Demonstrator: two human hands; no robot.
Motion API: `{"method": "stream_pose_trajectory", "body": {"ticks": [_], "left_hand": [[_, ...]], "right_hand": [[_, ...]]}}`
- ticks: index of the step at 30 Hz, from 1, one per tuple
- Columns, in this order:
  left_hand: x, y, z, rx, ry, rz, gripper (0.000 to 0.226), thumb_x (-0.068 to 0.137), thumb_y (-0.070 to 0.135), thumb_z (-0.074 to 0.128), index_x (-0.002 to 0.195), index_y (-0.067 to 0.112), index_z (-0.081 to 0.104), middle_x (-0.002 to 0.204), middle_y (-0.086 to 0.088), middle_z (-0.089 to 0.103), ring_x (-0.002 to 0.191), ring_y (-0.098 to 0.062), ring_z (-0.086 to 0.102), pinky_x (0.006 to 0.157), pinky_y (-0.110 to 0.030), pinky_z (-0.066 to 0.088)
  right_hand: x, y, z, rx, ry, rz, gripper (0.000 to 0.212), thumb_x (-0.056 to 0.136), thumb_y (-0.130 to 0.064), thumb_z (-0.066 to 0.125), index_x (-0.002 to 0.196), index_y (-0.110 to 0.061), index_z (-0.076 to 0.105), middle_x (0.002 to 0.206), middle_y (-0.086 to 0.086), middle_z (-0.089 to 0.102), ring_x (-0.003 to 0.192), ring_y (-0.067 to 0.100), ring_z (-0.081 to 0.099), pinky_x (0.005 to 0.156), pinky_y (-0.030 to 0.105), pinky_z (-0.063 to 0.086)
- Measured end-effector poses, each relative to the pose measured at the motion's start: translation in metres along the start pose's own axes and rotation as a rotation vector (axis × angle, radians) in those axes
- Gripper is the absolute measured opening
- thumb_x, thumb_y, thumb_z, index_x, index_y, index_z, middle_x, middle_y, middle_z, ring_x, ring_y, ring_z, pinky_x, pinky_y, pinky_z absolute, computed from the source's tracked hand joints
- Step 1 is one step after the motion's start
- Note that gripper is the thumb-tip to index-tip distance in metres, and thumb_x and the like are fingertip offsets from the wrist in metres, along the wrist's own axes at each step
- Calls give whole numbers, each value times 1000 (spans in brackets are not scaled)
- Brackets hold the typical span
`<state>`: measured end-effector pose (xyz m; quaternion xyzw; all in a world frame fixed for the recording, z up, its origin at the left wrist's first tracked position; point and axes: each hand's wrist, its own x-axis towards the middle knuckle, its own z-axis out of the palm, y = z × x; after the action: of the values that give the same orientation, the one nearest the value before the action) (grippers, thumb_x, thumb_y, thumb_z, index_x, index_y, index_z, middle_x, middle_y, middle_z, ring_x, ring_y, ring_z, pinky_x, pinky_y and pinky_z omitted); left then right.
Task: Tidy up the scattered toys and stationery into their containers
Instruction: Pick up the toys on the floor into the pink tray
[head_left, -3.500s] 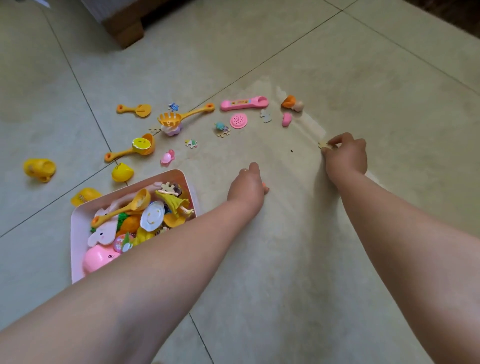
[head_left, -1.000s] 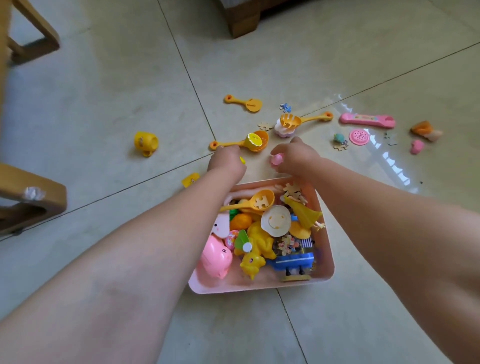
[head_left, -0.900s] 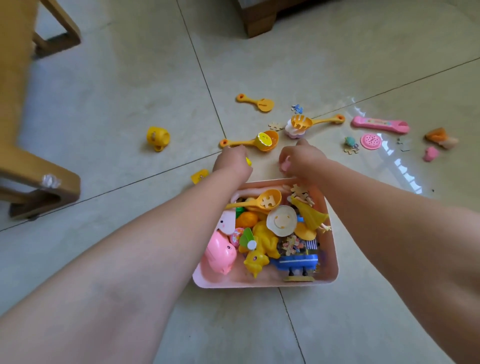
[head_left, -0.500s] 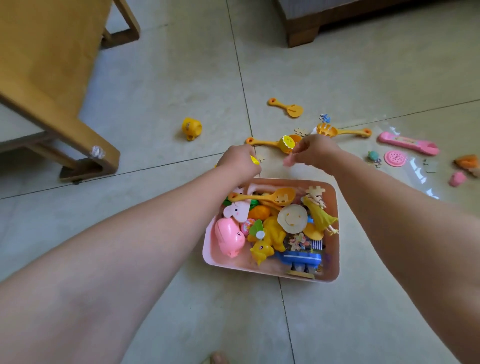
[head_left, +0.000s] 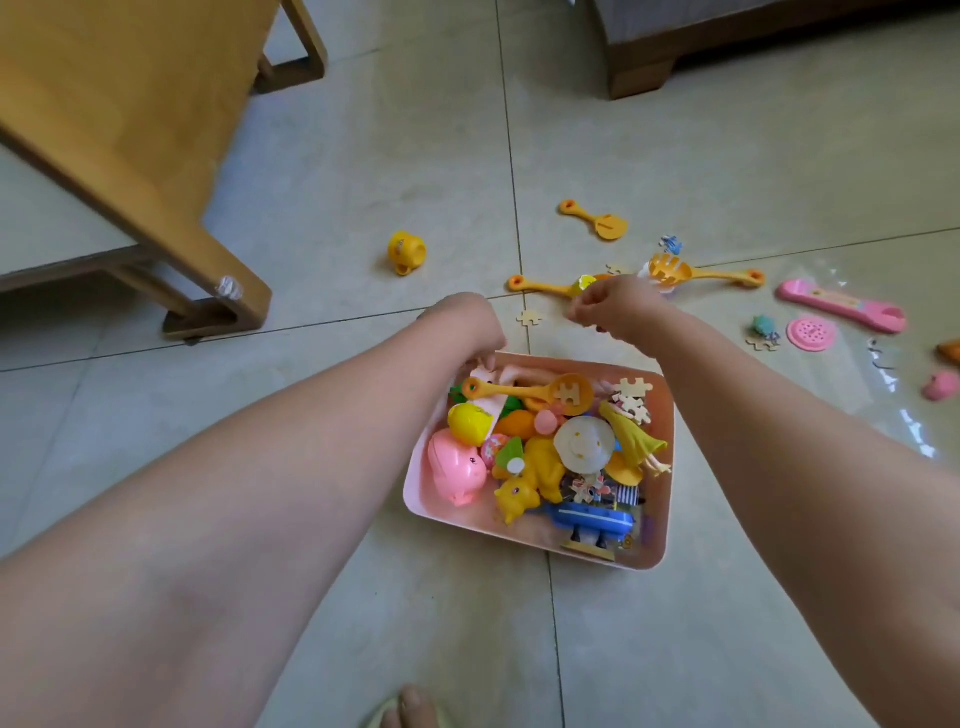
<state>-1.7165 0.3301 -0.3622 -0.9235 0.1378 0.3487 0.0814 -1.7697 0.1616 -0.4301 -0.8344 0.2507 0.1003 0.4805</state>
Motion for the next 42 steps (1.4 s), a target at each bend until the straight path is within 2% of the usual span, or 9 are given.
{"method": "stream_pose_trajectory", "body": {"ticks": [2,5,10,14,19,25,32,37,42], "left_hand": [[13,-6,1,-12,178,-55,27,95,29,49,91,16,72,107,-8,66,98,-27,62,87,-34,50],[34,-17,6,-92,353,-119,28,95,26,55,117,10,60,125,-11,59,117,-30,56,86,-36,47],[63,-34,13,-277,345,-121,52,87,24,67,133,18,45,136,-15,42,123,-33,48,98,-40,44],[80,-36,25,-254,247,-39,62,83,27,72,139,25,45,140,-14,40,126,-31,48,101,-35,43],[91,-27,33,-192,254,13,45,86,15,68,130,16,56,138,-8,51,126,-25,50,99,-29,43],[84,-22,31,-349,433,-20,37,84,-7,47,114,10,62,120,-13,60,111,-30,58,87,-32,48],[60,-32,16,-643,538,-33,42,83,-6,40,110,15,65,113,-11,64,103,-29,60,76,-26,47],[34,-39,10,-683,580,-67,37,85,-3,45,110,17,64,111,-10,64,99,-25,59,73,-21,38],[13,-39,10,-527,434,-45,28,85,5,59,111,11,66,112,-9,66,104,-27,63,83,-27,52]], "right_hand": [[11,3,1,-38,158,7,19,85,-21,69,104,-20,68,96,4,64,76,19,57,55,24,41],[28,11,5,-246,270,-55,42,86,-17,64,127,-24,58,127,10,52,110,31,52,83,34,44],[52,23,13,-525,177,-171,54,92,-14,51,143,-29,43,145,7,44,128,33,39,100,41,37],[59,32,16,-549,215,-176,48,91,-19,55,137,-31,48,134,8,51,119,34,45,90,38,42],[60,33,17,-561,296,-213,37,83,-22,64,120,-26,58,118,7,56,108,33,48,85,39,41],[61,29,27,-624,266,-186,36,86,-18,61,121,-22,55,120,12,53,110,33,48,83,37,39],[51,15,14,-407,276,-192,43,83,-29,68,124,-21,59,121,12,53,112,31,49,83,35,41],[27,-14,27,-196,106,-259,40,81,-41,70,117,-26,60,107,0,50,87,16,51,61,24,37],[-1,-31,40,-56,-132,-286,33,81,-42,72,106,-20,66,90,-3,61,85,15,59,66,25,42]]}}
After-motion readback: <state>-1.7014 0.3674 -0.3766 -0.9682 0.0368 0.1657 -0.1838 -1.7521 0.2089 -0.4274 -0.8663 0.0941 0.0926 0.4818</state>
